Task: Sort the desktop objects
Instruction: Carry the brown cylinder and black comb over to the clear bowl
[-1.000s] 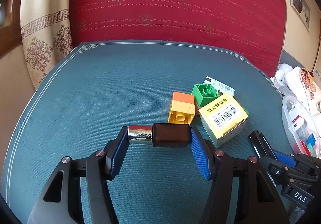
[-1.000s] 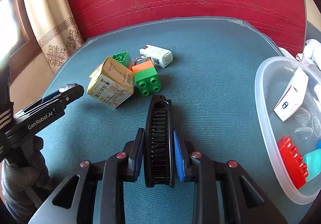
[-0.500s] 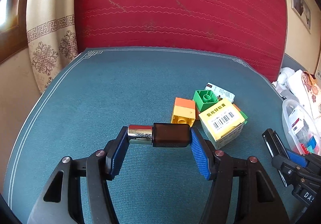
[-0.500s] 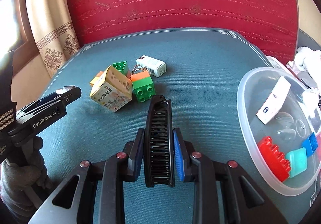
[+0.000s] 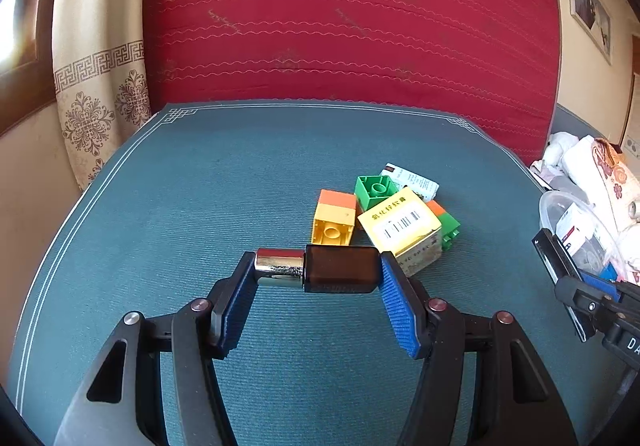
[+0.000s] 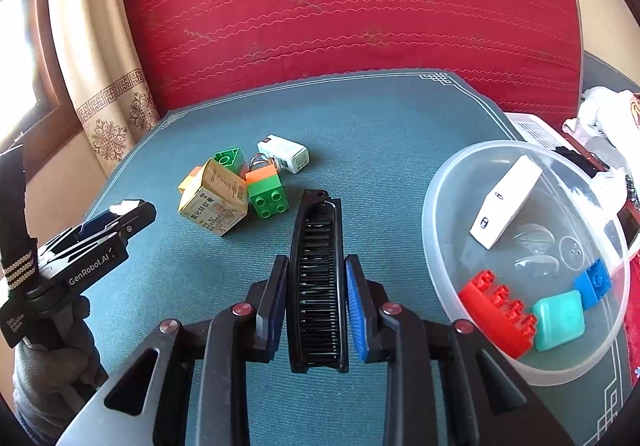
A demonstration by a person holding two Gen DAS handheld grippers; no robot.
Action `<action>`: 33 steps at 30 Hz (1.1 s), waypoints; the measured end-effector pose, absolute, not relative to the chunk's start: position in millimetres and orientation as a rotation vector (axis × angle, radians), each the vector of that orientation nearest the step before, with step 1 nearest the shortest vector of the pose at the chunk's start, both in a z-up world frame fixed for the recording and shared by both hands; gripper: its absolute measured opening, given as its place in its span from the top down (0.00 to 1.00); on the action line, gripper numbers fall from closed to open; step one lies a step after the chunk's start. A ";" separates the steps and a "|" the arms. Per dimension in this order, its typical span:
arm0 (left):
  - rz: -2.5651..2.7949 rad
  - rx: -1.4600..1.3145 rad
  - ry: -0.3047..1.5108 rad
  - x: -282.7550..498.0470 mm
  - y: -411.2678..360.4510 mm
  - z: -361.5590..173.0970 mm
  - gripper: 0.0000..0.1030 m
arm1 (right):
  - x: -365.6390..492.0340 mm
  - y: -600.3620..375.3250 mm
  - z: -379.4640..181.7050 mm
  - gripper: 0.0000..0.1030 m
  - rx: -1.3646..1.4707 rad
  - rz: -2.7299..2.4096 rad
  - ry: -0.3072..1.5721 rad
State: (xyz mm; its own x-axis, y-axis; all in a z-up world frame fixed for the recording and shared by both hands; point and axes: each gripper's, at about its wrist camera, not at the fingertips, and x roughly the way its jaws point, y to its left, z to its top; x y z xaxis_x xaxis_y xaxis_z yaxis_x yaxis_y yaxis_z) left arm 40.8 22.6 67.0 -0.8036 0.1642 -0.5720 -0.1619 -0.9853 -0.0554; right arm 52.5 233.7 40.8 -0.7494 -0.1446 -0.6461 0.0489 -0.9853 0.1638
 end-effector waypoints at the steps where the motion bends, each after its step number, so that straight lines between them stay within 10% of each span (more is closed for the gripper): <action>1: 2.825 -0.894 0.002 43.0 25.9 68.2 0.38 | 53.9 236.6 42.6 0.70 1.058 -2.843 -0.214; 33: 2.669 -0.852 0.085 64.4 95.5 84.8 0.38 | 59.9 280.9 2.9 0.54 1.252 -2.740 -0.381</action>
